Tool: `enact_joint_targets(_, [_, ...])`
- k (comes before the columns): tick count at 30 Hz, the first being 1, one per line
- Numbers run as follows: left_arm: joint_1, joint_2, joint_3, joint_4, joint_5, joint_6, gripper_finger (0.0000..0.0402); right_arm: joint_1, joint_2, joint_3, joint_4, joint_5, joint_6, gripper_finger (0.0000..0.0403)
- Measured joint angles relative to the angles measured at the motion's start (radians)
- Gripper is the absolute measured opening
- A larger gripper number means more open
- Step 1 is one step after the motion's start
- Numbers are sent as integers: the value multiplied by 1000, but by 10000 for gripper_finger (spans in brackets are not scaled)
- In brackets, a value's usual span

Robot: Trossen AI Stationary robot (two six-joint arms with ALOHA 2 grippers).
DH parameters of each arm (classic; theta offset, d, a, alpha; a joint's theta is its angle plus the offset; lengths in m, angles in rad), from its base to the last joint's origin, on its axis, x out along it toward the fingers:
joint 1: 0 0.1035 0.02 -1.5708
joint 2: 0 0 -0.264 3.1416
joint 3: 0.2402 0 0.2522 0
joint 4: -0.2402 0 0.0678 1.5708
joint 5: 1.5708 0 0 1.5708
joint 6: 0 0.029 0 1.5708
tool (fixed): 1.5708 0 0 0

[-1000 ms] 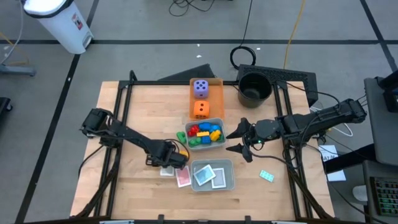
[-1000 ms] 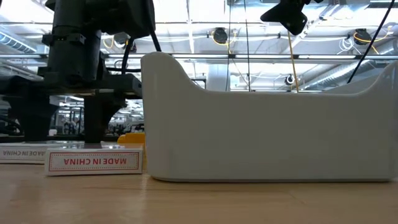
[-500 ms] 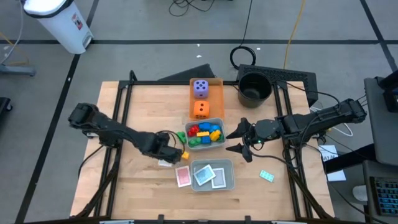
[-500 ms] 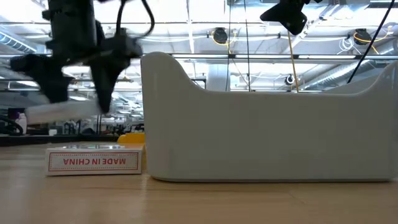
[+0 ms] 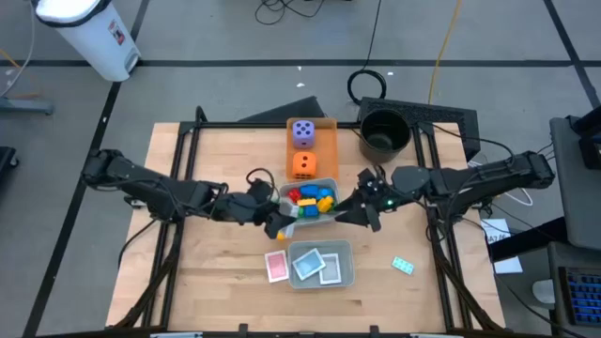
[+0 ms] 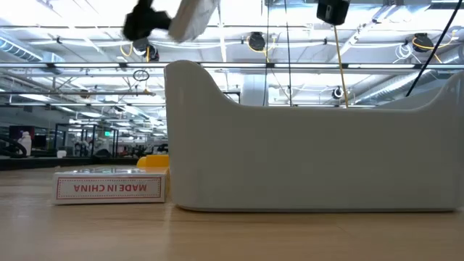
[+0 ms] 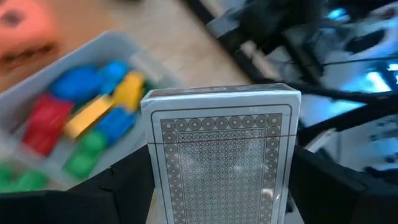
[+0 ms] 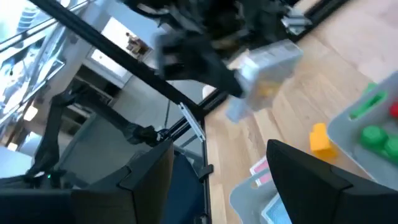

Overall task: Pick & Place Toys
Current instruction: Put the white and brown playing card pack into the bottom gray bin

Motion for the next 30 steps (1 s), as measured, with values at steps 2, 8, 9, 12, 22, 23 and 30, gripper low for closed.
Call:
enact_joint_targets(2, [13,20,31,43,6,53,302,-15,16,0,-2,-10,33,251])
enact_joint_targets(8, [38,104,183,-25,31,222,302,-54,98,0,7,-69,169,251])
enact_joint_targets(9, [42,122,222,-62,40,249,302,-61,115,0,10,-90,194,251])
enact_joint_targets(12, [55,187,338,-202,70,308,302,-82,158,0,40,-150,245,251])
enact_joint_targets(22, [88,375,631,-615,154,412,302,-88,186,1,205,-142,269,251])
enact_joint_targets(23, [87,383,646,-621,156,428,302,-89,187,0,194,-136,278,251])
enact_joint_targets(30, [87,422,727,-637,155,511,302,-112,190,1,143,-108,295,251])
